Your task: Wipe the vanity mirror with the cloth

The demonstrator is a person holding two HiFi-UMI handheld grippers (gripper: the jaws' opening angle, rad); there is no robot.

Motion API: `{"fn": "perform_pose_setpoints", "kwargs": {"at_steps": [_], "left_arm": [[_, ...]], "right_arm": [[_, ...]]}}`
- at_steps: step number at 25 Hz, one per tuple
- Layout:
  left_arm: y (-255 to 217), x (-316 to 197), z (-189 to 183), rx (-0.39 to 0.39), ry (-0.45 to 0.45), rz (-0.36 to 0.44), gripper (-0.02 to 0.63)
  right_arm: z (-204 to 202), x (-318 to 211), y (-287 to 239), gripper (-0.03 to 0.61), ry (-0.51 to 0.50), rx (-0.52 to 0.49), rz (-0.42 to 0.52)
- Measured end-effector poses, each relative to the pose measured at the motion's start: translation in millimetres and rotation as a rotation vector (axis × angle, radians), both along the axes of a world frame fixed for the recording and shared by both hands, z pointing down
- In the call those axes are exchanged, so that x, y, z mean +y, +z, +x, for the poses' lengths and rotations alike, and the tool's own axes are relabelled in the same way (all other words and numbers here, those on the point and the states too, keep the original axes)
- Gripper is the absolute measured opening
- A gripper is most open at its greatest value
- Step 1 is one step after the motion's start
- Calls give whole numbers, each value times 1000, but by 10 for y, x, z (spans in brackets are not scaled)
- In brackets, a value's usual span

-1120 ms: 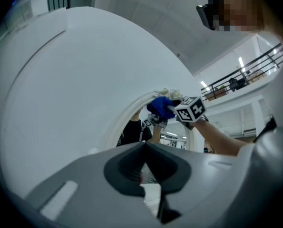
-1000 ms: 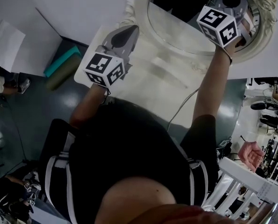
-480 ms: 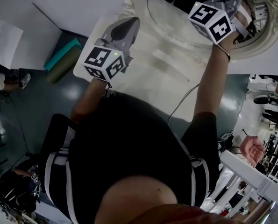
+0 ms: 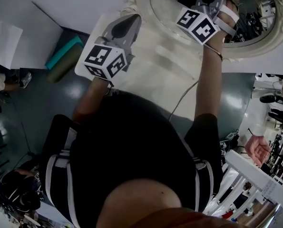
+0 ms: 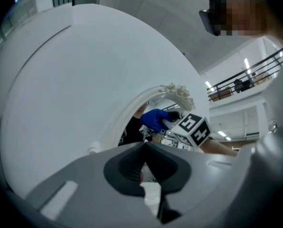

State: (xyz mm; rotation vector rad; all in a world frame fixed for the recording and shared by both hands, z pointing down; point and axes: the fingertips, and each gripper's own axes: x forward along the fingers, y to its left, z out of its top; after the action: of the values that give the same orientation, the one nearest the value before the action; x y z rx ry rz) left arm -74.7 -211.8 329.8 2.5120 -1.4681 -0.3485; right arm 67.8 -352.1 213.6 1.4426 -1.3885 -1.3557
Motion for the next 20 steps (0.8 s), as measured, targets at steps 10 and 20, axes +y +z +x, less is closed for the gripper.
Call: {"fn": "perform_pose_setpoints", "kwargs": {"at_steps": [10,20], "left_arm": [[92,79,-34,-3,-5,-27,9],[216,148,-59,-17,0,-60,9]], "right_arm": [[-112,15,971,67,-32,89,-85],[-109,17,2369,68,-39,193,-271]]}}
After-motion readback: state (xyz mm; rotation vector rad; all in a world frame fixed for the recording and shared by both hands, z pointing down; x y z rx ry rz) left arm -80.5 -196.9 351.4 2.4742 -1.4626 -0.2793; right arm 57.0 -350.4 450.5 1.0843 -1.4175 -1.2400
